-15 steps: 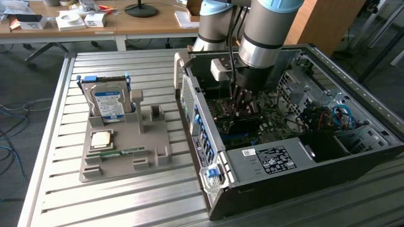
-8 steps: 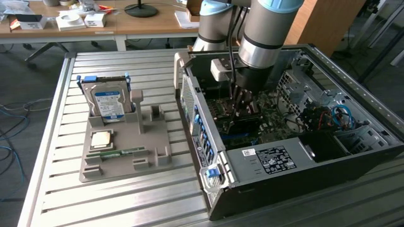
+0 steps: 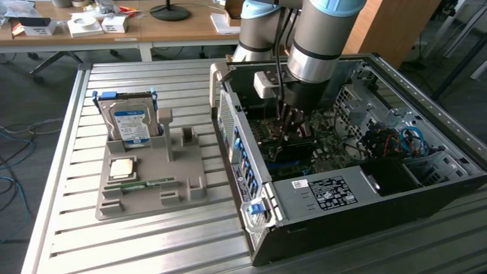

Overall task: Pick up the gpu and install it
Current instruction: 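Press down on the gpu until it lock into place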

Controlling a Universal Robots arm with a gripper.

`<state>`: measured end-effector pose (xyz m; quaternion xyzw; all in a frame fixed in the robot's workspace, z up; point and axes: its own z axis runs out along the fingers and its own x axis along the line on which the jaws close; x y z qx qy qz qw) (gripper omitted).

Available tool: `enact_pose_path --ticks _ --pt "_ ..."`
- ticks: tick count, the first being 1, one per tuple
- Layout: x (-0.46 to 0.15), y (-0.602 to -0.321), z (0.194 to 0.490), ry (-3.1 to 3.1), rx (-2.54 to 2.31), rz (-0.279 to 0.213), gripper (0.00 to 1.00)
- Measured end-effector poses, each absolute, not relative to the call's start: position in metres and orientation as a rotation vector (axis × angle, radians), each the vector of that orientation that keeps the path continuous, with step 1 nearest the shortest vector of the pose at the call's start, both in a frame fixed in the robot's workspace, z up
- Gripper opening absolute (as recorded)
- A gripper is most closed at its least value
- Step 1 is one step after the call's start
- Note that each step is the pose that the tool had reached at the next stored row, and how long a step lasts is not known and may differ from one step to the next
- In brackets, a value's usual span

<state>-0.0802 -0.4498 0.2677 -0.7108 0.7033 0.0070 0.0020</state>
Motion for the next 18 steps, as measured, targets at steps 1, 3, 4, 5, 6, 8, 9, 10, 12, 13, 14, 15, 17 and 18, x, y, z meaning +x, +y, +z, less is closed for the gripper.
enact_pose_path --ticks 1,3,4,5,6,8,9,10,12,13,14,15,17,18 --pt "-0.0802 -0.4498 0.2677 2.207 -2.230 0.022 0.11" --pt "-0.0804 -0.4498 0.2677 2.207 -2.230 0.022 0.11" --pt "-0.0807 -0.4498 0.2677 2.207 -2.230 0.022 0.11" --pt "-0.0811 -0.4498 0.2676 2.207 -2.230 0.022 0.11" --pt "-0.0814 -0.4498 0.2674 2.207 -2.230 0.022 0.11" --pt "-0.0823 -0.4499 0.2671 2.207 -2.230 0.022 0.11" --pt "-0.0825 -0.4499 0.2671 2.207 -2.230 0.022 0.11" --pt "-0.0825 -0.4498 0.2671 2.207 -2.230 0.022 0.11" --pt "-0.0825 -0.4498 0.2670 2.207 -2.230 0.022 0.11" --pt "-0.0825 -0.4498 0.2670 2.207 -2.230 0.022 0.11" --pt "-0.0826 -0.4498 0.2669 2.207 -2.230 0.022 0.11" --pt "-0.0826 -0.4498 0.2668 2.207 -2.230 0.021 0.11" --pt "-0.0828 -0.4498 0.2664 2.207 -2.230 0.021 0.11" --pt "-0.0828 -0.4498 0.2664 2.207 -2.230 0.022 0.11"
